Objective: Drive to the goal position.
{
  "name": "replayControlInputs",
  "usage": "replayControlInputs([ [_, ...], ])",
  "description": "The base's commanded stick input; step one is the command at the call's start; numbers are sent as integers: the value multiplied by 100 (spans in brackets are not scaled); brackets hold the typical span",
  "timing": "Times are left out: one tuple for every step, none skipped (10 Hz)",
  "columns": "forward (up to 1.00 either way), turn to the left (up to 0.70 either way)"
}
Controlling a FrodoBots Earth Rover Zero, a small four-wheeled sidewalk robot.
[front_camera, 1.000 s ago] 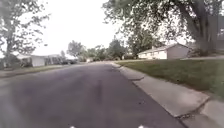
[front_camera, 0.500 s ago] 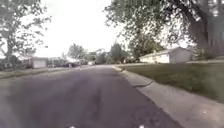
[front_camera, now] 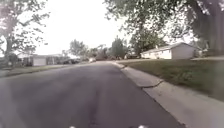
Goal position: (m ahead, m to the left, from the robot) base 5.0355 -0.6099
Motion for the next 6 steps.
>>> replayControlInputs([
  [100,-1],
  [100,-1],
  [100,-1],
  [100,-1],
  [100,-1],
  [100,-1],
])
